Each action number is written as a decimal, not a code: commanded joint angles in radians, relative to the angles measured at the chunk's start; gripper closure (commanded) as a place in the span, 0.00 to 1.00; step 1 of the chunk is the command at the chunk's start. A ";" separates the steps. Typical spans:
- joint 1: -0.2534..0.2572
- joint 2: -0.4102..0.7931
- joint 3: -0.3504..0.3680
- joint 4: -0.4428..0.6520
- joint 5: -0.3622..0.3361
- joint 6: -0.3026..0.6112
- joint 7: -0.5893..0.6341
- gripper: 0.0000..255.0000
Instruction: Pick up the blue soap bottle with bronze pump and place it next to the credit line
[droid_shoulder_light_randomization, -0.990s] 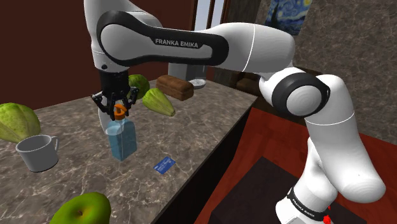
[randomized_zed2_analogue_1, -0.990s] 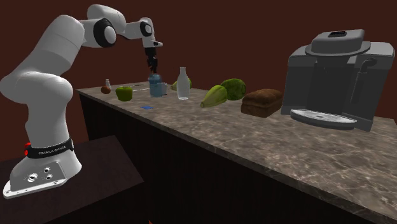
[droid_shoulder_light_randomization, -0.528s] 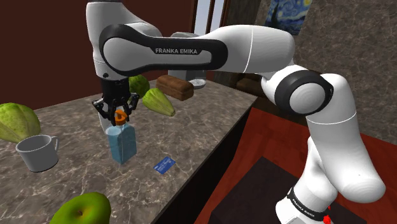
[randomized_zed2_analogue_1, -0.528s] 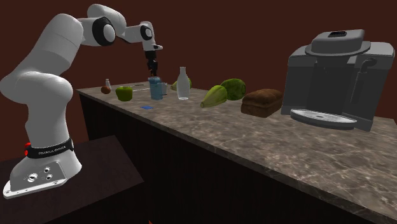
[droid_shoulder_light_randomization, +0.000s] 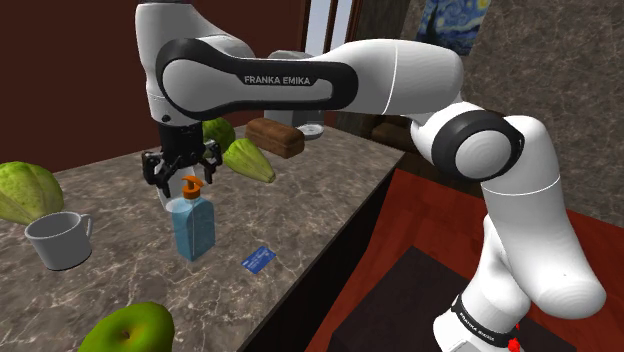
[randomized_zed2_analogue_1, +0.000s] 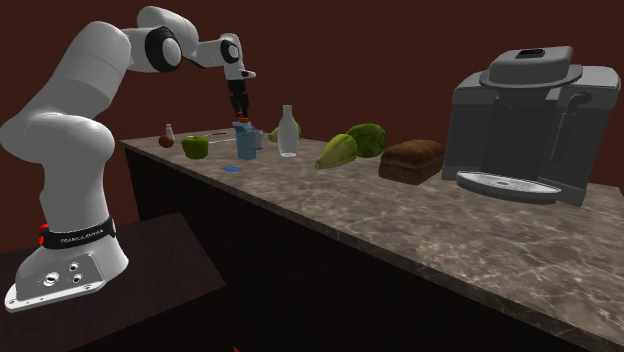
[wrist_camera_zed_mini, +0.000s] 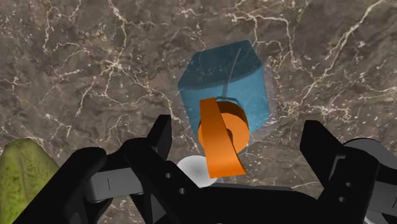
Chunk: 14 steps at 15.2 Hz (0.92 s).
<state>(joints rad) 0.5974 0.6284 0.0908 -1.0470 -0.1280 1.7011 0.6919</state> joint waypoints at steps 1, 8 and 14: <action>0.000 0.000 0.000 0.000 0.000 0.000 0.000 0.00; 0.017 0.053 -0.001 0.217 -0.002 -0.164 -0.009 0.00; 0.017 0.053 -0.002 0.218 -0.002 -0.165 -0.009 0.00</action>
